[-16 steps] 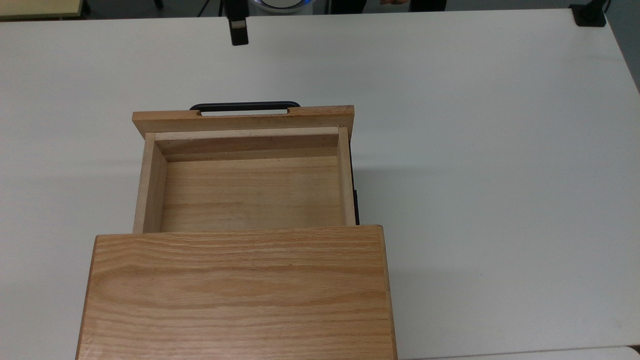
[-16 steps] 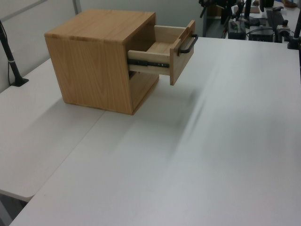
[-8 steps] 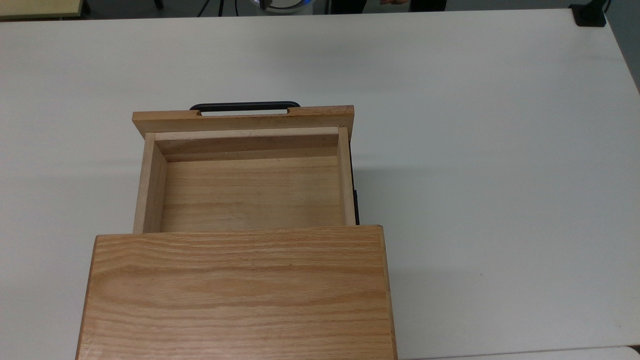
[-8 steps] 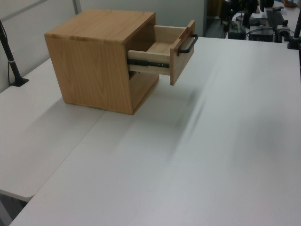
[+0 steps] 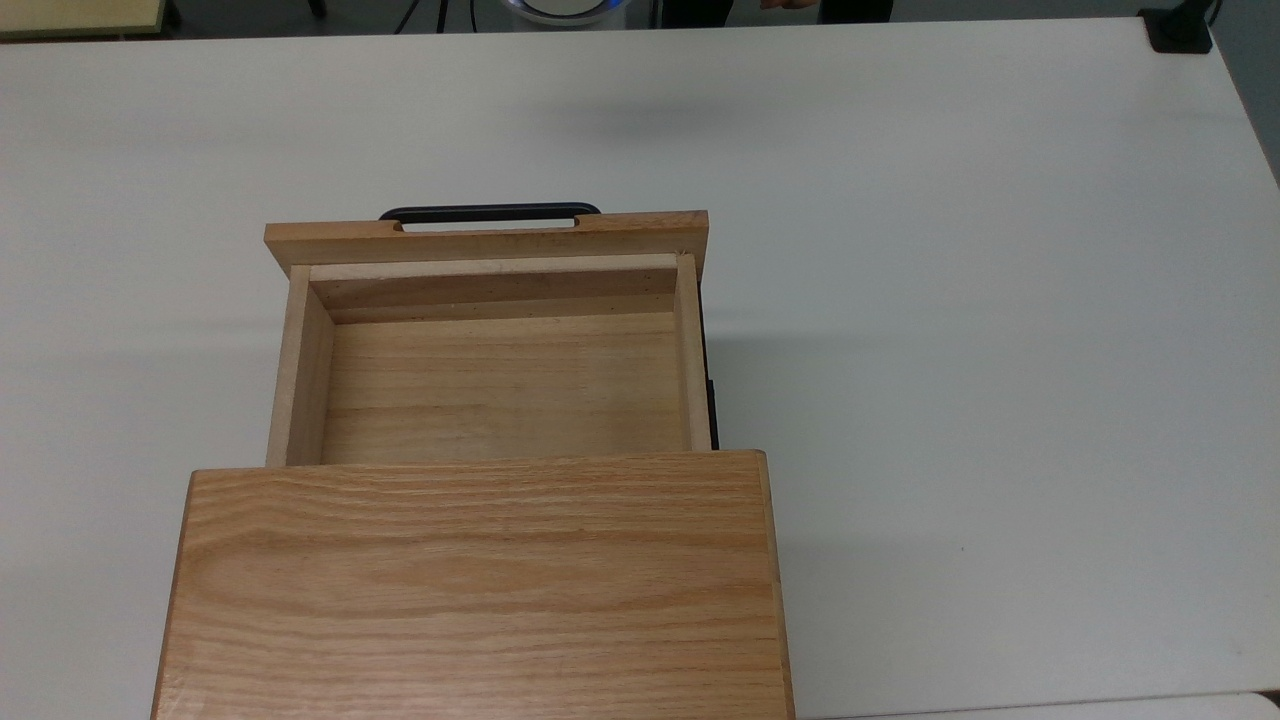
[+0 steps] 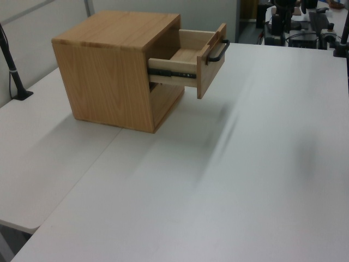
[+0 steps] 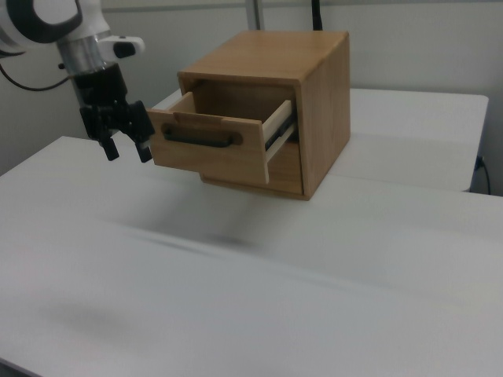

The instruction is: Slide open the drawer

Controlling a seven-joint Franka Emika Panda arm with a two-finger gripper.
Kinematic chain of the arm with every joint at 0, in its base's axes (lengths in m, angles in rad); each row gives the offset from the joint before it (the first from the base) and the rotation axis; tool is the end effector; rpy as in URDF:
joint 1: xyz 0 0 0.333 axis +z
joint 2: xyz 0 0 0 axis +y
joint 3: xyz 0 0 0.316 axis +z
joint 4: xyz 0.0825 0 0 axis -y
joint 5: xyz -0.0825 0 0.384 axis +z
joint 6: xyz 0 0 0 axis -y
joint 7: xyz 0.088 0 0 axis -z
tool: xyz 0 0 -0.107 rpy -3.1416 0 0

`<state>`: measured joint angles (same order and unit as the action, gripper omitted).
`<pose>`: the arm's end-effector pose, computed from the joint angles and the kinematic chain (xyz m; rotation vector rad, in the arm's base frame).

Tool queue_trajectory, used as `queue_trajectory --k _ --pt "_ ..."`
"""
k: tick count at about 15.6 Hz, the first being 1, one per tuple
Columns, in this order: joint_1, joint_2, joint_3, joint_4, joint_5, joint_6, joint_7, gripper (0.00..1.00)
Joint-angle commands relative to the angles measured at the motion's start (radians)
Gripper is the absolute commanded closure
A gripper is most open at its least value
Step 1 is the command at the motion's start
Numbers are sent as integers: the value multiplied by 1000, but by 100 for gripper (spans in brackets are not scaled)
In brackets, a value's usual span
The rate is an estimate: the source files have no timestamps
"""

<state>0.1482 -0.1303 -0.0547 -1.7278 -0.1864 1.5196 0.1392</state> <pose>0.5062 0.0249 0.6174 2.9524 -0.0697 -0.0837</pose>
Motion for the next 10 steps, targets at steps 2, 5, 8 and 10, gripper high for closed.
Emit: queue_trajectory --k 2,5,8,10 --pt "-7 76 -17 31 60 17 -108 0" --pt "-55 83 -19 39 131 100 -112 0" --pt "-55 104 -19 56 131 103 -105 0" --pt "-53 109 -19 57 131 102 -105 0"
